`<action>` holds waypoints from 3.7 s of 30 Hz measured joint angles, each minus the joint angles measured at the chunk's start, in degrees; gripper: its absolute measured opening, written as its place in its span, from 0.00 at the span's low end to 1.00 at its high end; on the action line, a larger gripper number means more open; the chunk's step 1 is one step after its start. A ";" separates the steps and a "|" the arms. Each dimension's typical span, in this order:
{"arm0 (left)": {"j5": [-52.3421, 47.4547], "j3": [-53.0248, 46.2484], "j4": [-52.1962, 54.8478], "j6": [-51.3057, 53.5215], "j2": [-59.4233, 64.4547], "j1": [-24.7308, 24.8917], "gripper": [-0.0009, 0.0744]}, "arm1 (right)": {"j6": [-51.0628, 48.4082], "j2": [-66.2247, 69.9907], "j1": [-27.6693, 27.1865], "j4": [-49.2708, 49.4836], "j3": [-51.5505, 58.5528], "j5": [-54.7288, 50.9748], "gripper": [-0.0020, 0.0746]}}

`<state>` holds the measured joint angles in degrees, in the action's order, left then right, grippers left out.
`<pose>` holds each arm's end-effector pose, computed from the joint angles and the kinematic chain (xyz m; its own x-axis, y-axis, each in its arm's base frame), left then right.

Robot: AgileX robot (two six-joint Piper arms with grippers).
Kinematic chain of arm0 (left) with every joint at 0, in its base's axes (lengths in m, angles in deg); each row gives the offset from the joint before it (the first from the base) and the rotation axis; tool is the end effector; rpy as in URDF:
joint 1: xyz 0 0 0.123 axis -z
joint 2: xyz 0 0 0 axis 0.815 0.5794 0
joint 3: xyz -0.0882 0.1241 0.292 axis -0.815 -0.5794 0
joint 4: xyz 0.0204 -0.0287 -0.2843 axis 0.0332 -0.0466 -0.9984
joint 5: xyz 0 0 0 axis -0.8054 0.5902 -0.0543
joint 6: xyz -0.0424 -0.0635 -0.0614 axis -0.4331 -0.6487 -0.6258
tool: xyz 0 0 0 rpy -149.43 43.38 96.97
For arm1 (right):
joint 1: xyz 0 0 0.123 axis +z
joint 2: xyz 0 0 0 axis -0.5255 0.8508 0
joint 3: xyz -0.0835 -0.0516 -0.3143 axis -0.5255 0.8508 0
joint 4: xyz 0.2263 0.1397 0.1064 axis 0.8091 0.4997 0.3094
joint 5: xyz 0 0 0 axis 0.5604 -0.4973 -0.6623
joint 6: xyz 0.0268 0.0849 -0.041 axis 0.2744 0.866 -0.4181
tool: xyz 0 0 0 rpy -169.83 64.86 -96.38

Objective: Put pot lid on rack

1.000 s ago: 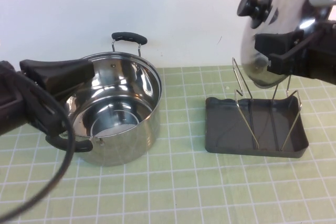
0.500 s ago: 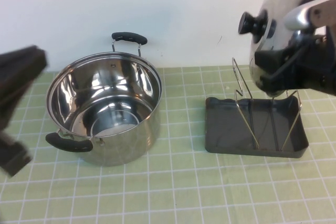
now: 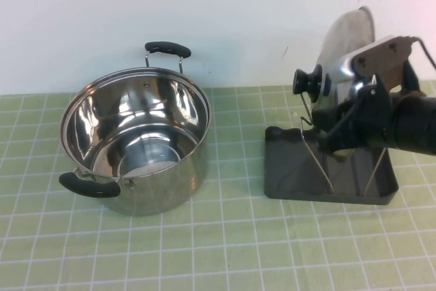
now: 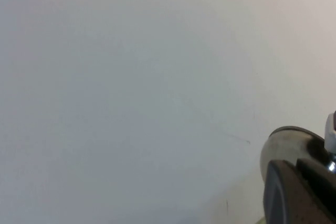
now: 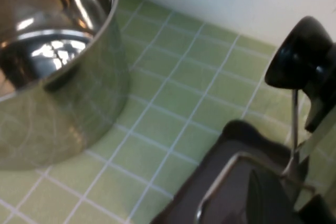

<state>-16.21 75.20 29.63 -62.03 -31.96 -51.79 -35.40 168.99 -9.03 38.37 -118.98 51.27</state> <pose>0.0548 -0.0563 0.4260 0.3126 0.1190 -0.9424 0.5307 0.8009 0.2772 0.3372 0.1538 0.2621 -0.4626 -0.2774 -0.8421 -0.5143 0.8576 0.0001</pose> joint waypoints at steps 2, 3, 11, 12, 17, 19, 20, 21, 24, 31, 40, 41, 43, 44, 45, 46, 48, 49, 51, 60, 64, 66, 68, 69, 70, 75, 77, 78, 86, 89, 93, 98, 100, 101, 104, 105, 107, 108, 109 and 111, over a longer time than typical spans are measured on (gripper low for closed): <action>0.00 -1.27 0.13 0.00 -0.05 0.00 0.01 | -0.42 0.89 0.00 -0.66 0.00 -0.97 0.25; 0.00 -1.91 0.17 0.00 -0.05 0.00 0.01 | -0.67 1.39 0.00 -1.25 0.00 -1.58 0.25; -0.27 -4.86 0.17 0.00 -0.05 0.00 0.01 | -0.83 3.61 0.00 -3.17 -0.03 -3.80 0.25; -0.27 -4.96 0.17 0.00 -0.05 0.00 0.01 | -0.83 3.71 0.00 -3.45 -0.03 -3.80 0.25; -0.27 -4.96 0.17 0.00 -0.05 0.00 0.01 | -0.83 3.75 0.00 -5.84 -0.03 -3.88 0.27; -0.27 -4.96 0.17 0.00 -0.05 0.00 0.01 | -0.83 3.75 0.00 -6.53 -0.13 -3.88 0.38; -0.27 -4.96 0.17 0.00 -0.05 0.00 0.01 | -0.83 3.75 0.00 -6.77 -0.15 -3.88 0.45; -0.27 -4.96 0.17 0.00 -0.05 0.00 0.01 | -0.92 3.75 0.00 -6.97 -0.25 -3.88 0.52; -0.27 -4.96 0.17 -0.80 -0.05 0.00 0.01 | -0.92 3.75 0.00 -7.09 -0.49 -3.78 0.76; -0.17 -4.96 0.17 -2.27 -0.05 0.00 0.01 | -1.05 -0.28 0.00 -7.13 -0.49 -0.46 0.89; -0.08 -4.96 0.17 -2.31 -0.05 0.00 0.01 | -1.05 -9.55 0.00 -7.03 -0.49 5.99 0.89; -0.08 -4.96 0.17 -2.31 -0.05 0.00 0.01 | -1.05 -10.51 0.00 -7.03 -0.49 5.99 0.89; -0.35 -4.96 0.17 -2.31 -0.05 0.00 0.01 | -1.05 -13.43 0.00 -7.03 -0.49 6.12 0.88; -1.02 -4.96 0.17 -1.80 -0.05 0.00 0.01 | -1.38 -14.89 0.00 -7.03 -0.49 6.26 0.86; -1.63 -4.96 0.17 -1.21 -0.05 0.00 0.01 | -2.24 -16.97 0.00 -7.03 -0.49 6.26 0.82; -2.74 -4.96 0.17 -0.78 -0.05 0.00 0.01 | -3.79 -19.30 0.00 -7.03 -0.49 6.26 0.77; -6.15 -4.96 0.17 0.14 -0.05 0.00 0.01 | -8.04 -24.26 0.00 -7.03 -0.49 5.64 0.62; -8.54 -4.96 0.17 0.92 -0.05 0.00 0.01 | -10.87 -26.71 0.00 -7.03 -0.49 4.75 0.52; -13.96 -5.25 0.01 2.47 -0.05 0.00 0.01 | -16.51 -30.81 0.00 -7.03 -0.49 2.45 0.31; -49.46 -11.62 -8.90 13.31 -0.05 0.00 0.01 | -25.92 -41.54 0.00 -15.81 -0.49 7.04 0.03; -56.48 -12.29 -24.22 20.95 -0.05 0.00 0.01 | -44.60 -42.01 0.00 -8.52 0.11 24.21 0.03; -57.94 -12.29 -33.26 25.34 -0.05 0.00 0.01 | -58.44 -41.75 0.00 1.29 0.11 35.46 0.03; -58.97 -12.29 -42.88 29.93 -0.05 0.00 0.01 | -70.31 -41.13 0.00 10.73 0.11 48.19 0.03; -59.27 -12.29 -46.79 32.14 -0.05 0.00 0.01 | -74.96 -40.61 0.00 14.00 0.47 55.17 0.03; -59.57 -12.29 -51.63 35.23 -0.05 0.00 0.01 | -76.87 -40.50 0.00 16.31 1.03 60.73 0.03; -58.47 -14.38 -70.45 52.30 -0.05 0.00 0.01 | -73.27 -44.36 0.00 19.07 5.74 63.81 0.03; -55.04 -17.03 -75.99 57.20 -0.05 0.00 0.01 | -69.48 -47.66 0.00 19.07 7.93 60.76 0.03; -52.88 -18.20 -78.75 58.20 -0.05 0.00 0.01 | -67.44 -49.32 0.00 19.07 9.34 58.81 0.03; -39.07 -24.83 -89.72 60.83 -0.05 0.00 0.01 | -45.48 -56.32 0.00 19.07 22.13 32.69 0.03; -37.76 -24.96 -90.00 60.96 -0.05 0.00 0.01 | -40.12 -56.06 0.00 18.78 24.85 14.53 0.03; -37.37 -25.06 -89.73 61.08 -0.05 0.00 0.01 | -25.70 -54.21 0.00 0.43 25.16 -6.51 0.02; -37.15 -25.06 -89.37 61.15 -0.05 0.00 0.01 | 9.62 -50.38 0.00 -44.05 20.56 -33.65 0.02; -37.15 -25.06 -89.39 61.15 -0.05 0.00 0.01 | 23.31 -49.45 0.00 -60.36 18.51 -42.94 0.02; -37.15 -25.06 -89.39 61.15 -0.05 0.00 0.01 | 28.38 -49.43 0.00 -67.22 17.86 -45.40 0.02; -37.15 -25.06 -88.76 61.38 -0.05 0.00 0.01 | 43.02 -50.54 0.00 -81.77 16.85 -48.27 0.02; -37.15 -25.06 -88.32 61.70 -0.05 0.00 0.01 | 46.64 -51.52 0.00 -84.98 16.82 -47.55 0.02; -37.15 -25.06 -86.44 61.99 -0.05 0.00 0.01 | 51.79 -54.15 0.00 -88.47 17.16 -44.74 0.02; -37.15 -25.06 -84.92 62.04 -0.05 0.00 0.01 | 54.08 -55.82 0.00 -89.05 17.87 -42.35 0.02; -37.15 -25.06 -83.38 62.13 -0.05 0.00 0.01 | 55.88 -57.50 0.00 -89.15 18.95 -39.80 0.02; -37.03 -25.06 -80.76 62.18 -0.05 0.00 0.01 | 57.91 -60.28 0.00 -87.88 21.70 -35.56 0.02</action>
<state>-53.24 50.14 -51.13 0.16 -32.01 -51.79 22.50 108.72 -9.03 -49.50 -97.28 15.71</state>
